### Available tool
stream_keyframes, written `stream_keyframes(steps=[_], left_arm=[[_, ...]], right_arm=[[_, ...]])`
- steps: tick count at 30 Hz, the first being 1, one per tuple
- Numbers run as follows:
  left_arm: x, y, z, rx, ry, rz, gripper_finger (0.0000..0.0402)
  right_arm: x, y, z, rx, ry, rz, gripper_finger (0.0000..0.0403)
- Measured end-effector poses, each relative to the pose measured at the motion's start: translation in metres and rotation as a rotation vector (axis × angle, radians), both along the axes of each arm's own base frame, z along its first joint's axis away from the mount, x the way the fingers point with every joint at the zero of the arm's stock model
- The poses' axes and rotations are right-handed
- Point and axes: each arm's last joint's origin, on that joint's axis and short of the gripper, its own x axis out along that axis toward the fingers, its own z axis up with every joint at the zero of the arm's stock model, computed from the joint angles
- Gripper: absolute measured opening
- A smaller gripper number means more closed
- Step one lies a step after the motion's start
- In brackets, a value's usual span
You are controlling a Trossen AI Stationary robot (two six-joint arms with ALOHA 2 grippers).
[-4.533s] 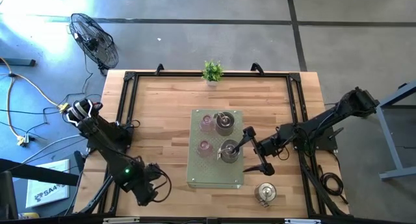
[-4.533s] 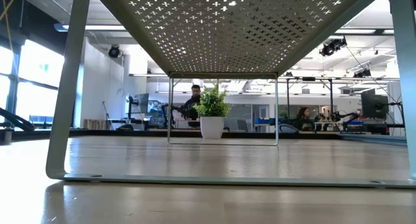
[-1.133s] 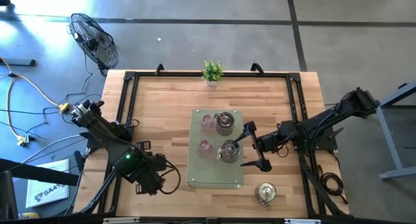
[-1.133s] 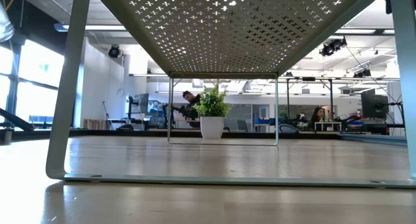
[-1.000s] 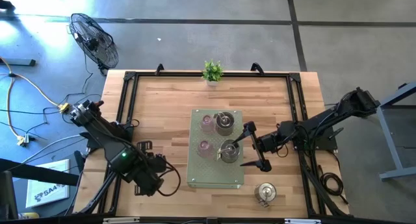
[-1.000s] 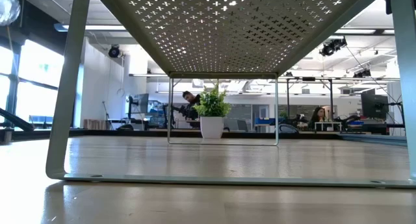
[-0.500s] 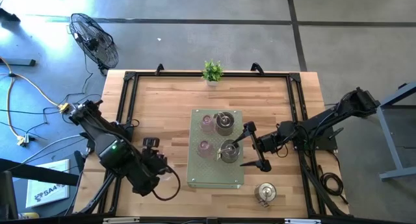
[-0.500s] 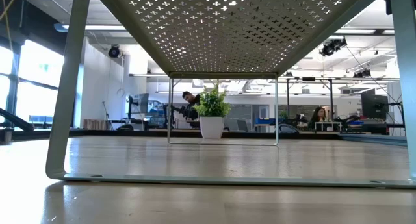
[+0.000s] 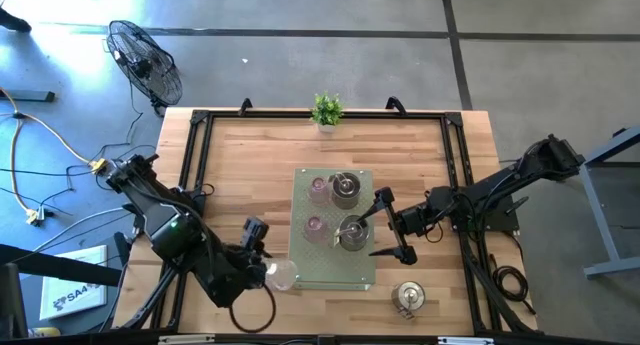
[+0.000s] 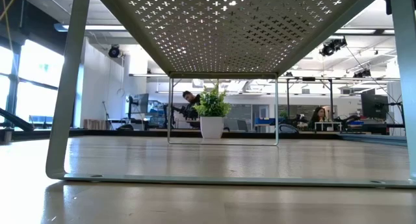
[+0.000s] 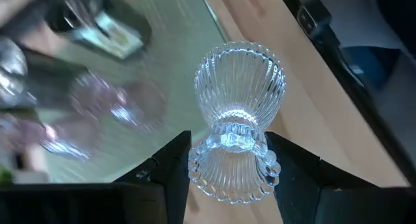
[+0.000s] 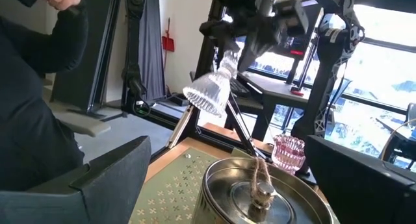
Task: Pick & Place candle stick holders
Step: Put the transparent candle holder on the shelf
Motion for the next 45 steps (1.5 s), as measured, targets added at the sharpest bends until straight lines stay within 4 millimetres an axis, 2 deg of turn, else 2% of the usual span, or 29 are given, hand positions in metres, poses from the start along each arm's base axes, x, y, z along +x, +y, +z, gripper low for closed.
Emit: stream_keyframes(steps=[7, 13, 20, 25, 31, 39, 45], left_arm=[[0.011, 0.001, 0.004, 0.109, -0.110, -0.070, 0.0176], [0.031, 0.014, 0.003, 0.171, -0.134, -0.078, 0.0164], [0.061, 0.037, -0.014, 0.120, -0.014, -0.076, 0.0174], [0.077, 0.042, -0.028, 0.071, 0.053, -0.089, 0.0169], [0.083, 0.037, -0.036, 0.041, 0.084, -0.118, 0.0170], [0.084, 0.036, -0.036, 0.015, 0.081, -0.124, 0.0169], [0.093, 0.032, -0.046, 0.024, 0.100, -0.128, 0.0169]], right_arm=[[0.000, 0.000, -0.001, -0.003, 0.009, 0.000, 0.0400], [0.000, 0.000, -0.001, -0.003, 0.009, 0.000, 0.0400], [0.000, 0.000, -0.002, -0.005, 0.015, 0.000, 0.0400], [0.000, 0.000, -0.004, -0.012, 0.035, 0.000, 0.0400], [0.001, 0.000, -0.006, -0.020, 0.059, 0.000, 0.0400], [0.001, 0.000, -0.006, -0.020, 0.059, 0.000, 0.0400], [0.001, 0.000, -0.006, -0.019, 0.059, 0.000, 0.0400]])
